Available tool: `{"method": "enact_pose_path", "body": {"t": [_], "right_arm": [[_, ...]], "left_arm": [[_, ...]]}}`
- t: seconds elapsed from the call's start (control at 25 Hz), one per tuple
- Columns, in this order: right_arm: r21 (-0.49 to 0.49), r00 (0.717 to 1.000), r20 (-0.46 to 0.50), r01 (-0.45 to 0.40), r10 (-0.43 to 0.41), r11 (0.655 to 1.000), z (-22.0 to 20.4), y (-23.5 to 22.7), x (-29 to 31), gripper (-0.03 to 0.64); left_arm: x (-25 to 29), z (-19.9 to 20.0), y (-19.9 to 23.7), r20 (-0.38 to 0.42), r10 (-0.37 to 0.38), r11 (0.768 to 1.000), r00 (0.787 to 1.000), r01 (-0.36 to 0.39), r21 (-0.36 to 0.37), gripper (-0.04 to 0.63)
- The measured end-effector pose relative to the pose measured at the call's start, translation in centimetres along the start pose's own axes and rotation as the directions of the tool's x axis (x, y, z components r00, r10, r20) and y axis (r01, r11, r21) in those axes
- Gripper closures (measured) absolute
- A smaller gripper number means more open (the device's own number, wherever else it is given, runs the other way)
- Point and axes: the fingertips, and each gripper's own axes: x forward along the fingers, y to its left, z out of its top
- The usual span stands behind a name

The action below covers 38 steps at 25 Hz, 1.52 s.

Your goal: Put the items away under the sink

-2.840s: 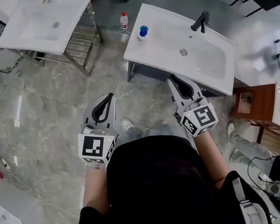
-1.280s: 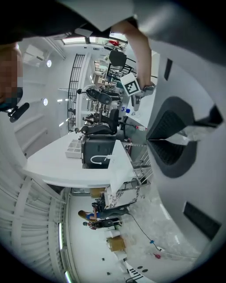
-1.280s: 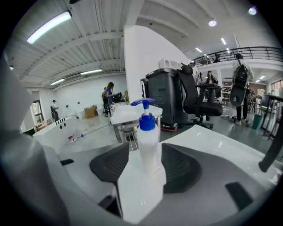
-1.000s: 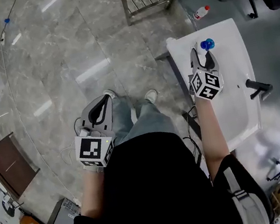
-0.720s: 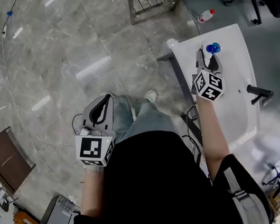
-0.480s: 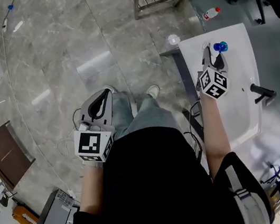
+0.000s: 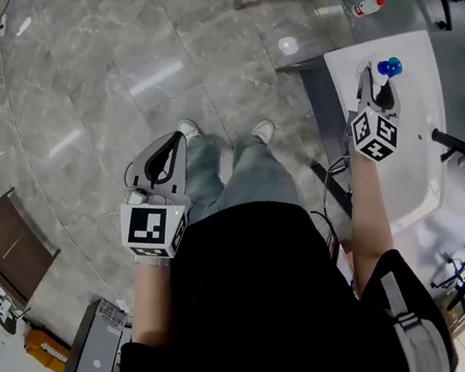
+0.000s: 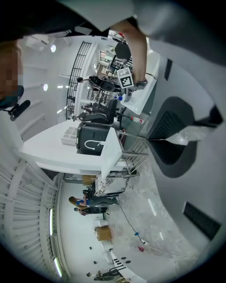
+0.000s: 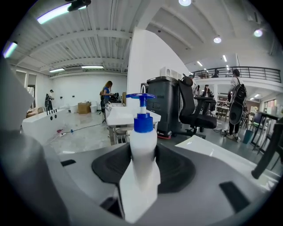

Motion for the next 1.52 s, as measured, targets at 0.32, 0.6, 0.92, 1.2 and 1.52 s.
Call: {"method": "enact_pose_path", "body": {"t": [0.32,0.6,0.92,1.2,1.52], "right_arm": [[0.017,0.998,0.046,-0.053,0.052,0.998,2.1,8.1,-3.1,0.426],[0.030,0.995,0.011,-0.095,0.095,0.995,-0.6,14.8,-4.0,0.426],[0.047,0.987,-0.068,-0.141,0.144,0.989,-8.2,18.5,-2.9,0.426],[0.070,0.983,-0.113,-0.138,0.145,0.988,-15.5,19.3,-0.7,0.426],[0.068,0.986,-0.129,-0.094,0.102,0.993,-23.3,16.7,1.9,0.426]], "left_arm": [[0.7,-3.1,5.1,-0.026,-0.083,0.996,0.996,0.082,-0.031,0.572],[4.0,-6.1,7.4,-0.050,-0.179,0.984,0.982,0.178,-0.023,0.572],[9.6,-10.7,6.5,-0.102,-0.281,0.960,0.954,0.281,-0.016,0.572],[14.0,-14.1,6.5,-0.122,-0.308,0.951,0.944,0.305,-0.039,0.572],[17.3,-21.3,5.5,-0.173,-0.318,0.947,0.932,0.305,-0.096,0.572]]}}
